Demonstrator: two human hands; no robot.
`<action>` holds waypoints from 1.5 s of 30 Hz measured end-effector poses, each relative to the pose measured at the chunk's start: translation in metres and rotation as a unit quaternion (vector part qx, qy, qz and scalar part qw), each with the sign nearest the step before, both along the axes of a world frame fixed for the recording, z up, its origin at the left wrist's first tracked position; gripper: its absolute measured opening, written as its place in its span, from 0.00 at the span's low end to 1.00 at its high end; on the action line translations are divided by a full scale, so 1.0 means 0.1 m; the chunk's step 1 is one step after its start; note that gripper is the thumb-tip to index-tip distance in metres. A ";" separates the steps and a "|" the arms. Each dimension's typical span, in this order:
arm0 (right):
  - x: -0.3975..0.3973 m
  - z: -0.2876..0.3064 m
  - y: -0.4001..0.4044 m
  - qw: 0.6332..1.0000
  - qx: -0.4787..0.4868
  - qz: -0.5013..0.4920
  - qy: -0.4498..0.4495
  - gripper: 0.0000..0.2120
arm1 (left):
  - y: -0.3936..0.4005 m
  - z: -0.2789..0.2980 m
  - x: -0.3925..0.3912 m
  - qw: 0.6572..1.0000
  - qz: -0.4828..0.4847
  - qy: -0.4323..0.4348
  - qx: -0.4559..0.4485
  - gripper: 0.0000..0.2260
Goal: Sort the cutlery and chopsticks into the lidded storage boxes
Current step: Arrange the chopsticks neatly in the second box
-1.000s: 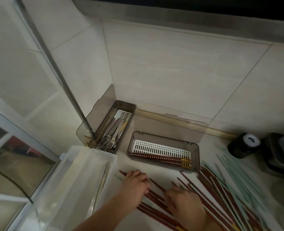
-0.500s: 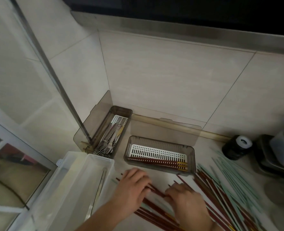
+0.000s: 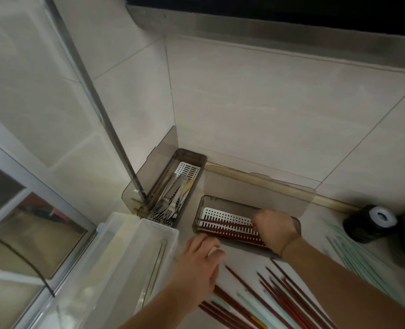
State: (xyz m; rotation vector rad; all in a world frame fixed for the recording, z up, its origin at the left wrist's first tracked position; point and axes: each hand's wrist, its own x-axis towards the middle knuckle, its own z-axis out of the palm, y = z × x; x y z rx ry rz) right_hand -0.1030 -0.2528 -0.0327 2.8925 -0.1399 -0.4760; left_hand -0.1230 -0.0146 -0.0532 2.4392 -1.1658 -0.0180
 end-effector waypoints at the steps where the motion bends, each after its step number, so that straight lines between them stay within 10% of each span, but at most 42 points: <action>1: 0.03 -0.03 0.00 1.000 0.007 -0.004 0.010 0.08 | 0.00 -0.01 -0.02 0.999 -0.041 -0.012 0.017 0.09; 7: -0.03 -0.12 -0.12 0.999 0.051 -0.007 -0.009 0.10 | -0.10 -0.10 -0.15 0.976 -0.103 -0.001 0.194 0.11; 13: -0.69 0.11 0.06 0.933 0.179 -0.005 -0.313 0.02 | -0.12 -0.15 -0.16 0.961 -0.126 -0.003 0.246 0.11; 20: -1.50 -0.11 0.62 0.966 0.222 0.041 -0.123 0.16 | -0.09 -0.22 -0.31 0.972 -0.136 -0.058 0.183 0.08; 30: -1.35 0.22 0.16 0.949 0.181 -0.060 -0.251 0.13 | -0.12 -0.15 -0.34 0.983 -0.039 -0.107 -0.146 0.06; 38: -0.42 0.22 -0.16 0.985 0.073 -0.066 -0.143 0.08 | 0.04 -0.37 -0.42 0.984 -0.114 -0.098 0.096 0.11; 45: -0.23 -0.06 -0.21 0.996 0.054 -0.064 -0.042 0.10 | -0.01 -0.30 -0.44 0.986 -0.098 -0.063 0.116 0.10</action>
